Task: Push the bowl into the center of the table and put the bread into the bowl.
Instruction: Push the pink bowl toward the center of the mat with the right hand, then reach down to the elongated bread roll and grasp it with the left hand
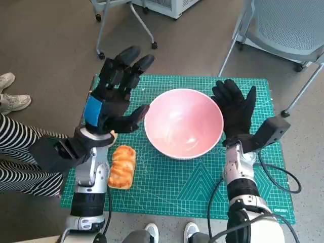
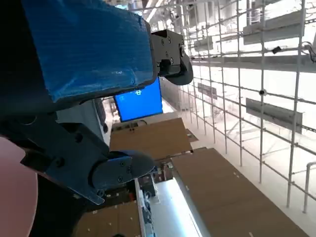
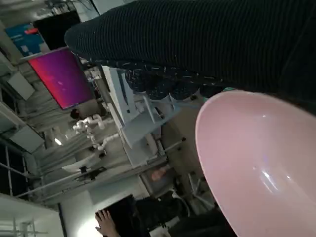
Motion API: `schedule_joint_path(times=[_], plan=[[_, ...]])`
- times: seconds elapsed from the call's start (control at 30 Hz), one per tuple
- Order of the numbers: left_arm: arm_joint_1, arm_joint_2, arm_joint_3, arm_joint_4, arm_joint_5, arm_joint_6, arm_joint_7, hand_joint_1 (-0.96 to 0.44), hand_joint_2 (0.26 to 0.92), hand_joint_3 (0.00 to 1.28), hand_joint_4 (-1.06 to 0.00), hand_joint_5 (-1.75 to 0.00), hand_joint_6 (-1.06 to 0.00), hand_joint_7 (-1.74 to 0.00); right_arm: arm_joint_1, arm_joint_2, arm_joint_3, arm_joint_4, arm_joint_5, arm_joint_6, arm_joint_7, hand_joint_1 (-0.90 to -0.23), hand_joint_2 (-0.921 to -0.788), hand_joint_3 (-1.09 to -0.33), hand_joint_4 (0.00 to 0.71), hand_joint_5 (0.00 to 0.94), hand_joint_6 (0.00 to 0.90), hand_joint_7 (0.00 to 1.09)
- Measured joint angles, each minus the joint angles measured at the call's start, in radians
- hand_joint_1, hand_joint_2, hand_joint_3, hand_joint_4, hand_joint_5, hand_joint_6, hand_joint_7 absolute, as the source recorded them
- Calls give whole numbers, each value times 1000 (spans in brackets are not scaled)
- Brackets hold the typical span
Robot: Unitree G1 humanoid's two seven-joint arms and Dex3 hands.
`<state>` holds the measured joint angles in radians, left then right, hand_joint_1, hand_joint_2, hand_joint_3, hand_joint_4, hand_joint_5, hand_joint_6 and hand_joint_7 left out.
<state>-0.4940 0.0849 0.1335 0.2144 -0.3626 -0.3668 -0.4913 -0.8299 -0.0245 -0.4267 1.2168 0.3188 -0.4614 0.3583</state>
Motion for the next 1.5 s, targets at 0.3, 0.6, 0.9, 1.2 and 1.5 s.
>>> schedule_joint_path(times=[0.3, 0.6, 0.9, 1.2, 1.5], plan=[[5, -1, -3, 0, 4, -1, 6, -217, 754, 568, -23, -479, 1, -621, 3, -27, 17, -23, -14, -7, 3, -565, -921, -916, 129, 1, 92, 343], [5, -4, -4, 1, 8, -7, 6, -210, 763, 558, -29, -467, 1, -614, 55, -88, 96, -169, -106, -107, -56, -582, -921, -863, 141, 5, 121, 374], [3, -12, -11, 8, 10, -18, 8, -216, 769, 547, -39, -459, 1, -620, 165, -136, 169, -401, -169, -215, -66, -655, -921, -806, 172, 11, 101, 465], [-6, -13, -19, 11, 9, -18, 4, -221, 773, 540, -53, -462, 1, -622, 276, -143, 210, -677, -133, -169, -28, -707, -921, -733, 202, 18, 103, 521], [-29, -7, -19, 11, 2, -13, -14, -220, 774, 542, -50, -467, 1, -615, 337, -141, 242, -865, -106, -131, -12, -715, -921, -706, 206, 15, 111, 539]])
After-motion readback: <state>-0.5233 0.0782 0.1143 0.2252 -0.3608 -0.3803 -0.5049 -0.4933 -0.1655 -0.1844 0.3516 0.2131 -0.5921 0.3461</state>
